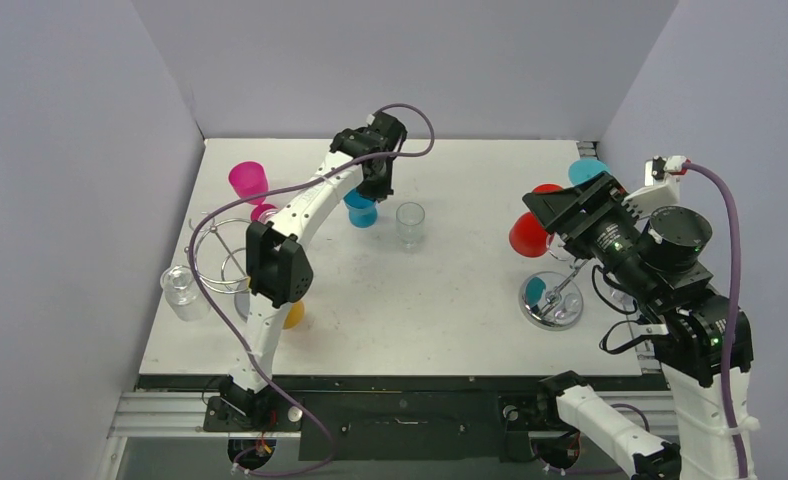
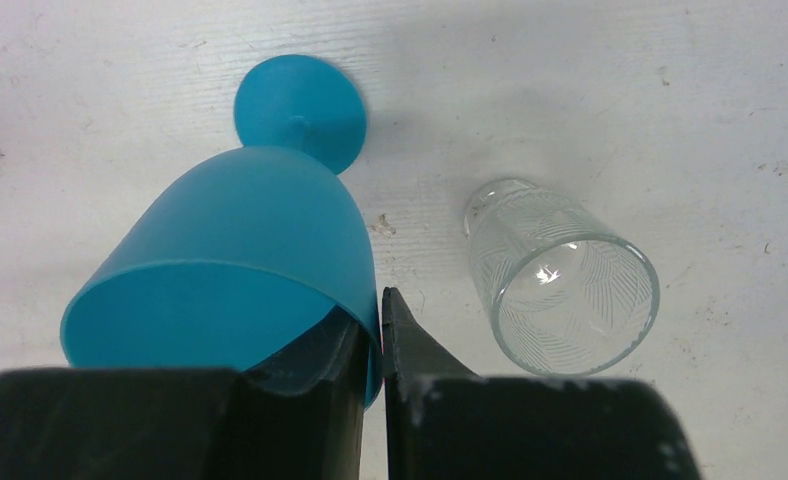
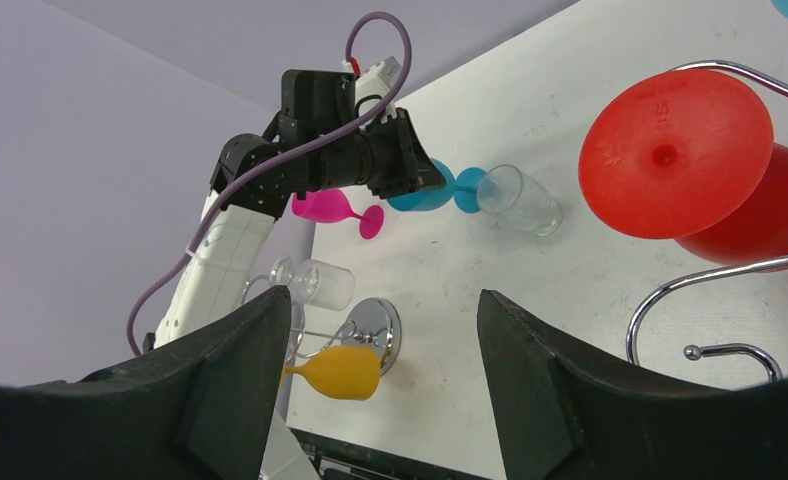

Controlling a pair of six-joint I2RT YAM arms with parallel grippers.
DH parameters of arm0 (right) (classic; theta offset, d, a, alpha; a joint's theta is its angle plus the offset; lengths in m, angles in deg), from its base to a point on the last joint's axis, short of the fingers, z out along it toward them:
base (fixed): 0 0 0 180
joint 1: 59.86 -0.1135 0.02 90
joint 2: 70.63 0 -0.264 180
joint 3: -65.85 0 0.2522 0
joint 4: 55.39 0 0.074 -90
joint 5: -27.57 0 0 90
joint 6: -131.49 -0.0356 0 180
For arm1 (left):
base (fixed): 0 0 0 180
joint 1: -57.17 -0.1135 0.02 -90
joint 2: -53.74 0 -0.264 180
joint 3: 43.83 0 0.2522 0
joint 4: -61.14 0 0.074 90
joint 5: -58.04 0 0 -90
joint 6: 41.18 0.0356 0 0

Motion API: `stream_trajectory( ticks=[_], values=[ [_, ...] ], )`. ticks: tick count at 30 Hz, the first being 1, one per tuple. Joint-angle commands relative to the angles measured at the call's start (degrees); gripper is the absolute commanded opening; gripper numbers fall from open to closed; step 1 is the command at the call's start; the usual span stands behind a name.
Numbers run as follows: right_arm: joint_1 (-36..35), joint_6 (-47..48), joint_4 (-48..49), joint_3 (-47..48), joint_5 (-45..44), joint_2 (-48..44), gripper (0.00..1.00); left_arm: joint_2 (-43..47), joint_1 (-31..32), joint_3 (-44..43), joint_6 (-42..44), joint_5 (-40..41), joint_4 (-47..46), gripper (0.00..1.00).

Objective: Take the wine glass off the wine glass rack
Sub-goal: Place the wine glass at the center of the board.

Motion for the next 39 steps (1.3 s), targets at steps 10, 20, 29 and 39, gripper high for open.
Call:
stream_trajectory(
  ticks=[10, 20, 29, 39],
  values=[
    [-0.46, 1.12, -0.52, -0.4, -0.82, -0.96, 0.64, -1.66, 0.27, -8.88, 1.73, 0.34, 0.87, 0.36],
    [-0.46, 1.51, -0.99, -1.43, -1.45, -1.59, 0.64, 0.56, 0.18, -12.93, 2.25, -0.14, 1.34, 0.52],
    [-0.46, 2.43, -2.46, -1.56, -2.96, -2.4, 0.64, 5.63, 0.34, -13.12, 2.16, -0.5, 0.99, 0.66],
    [-0.46, 3.05, -3.6, -2.58, -3.17, -3.05, 0.64, 11.52, 1.67, -13.12, 2.47, -0.66, 0.69, 0.74]
  ],
)
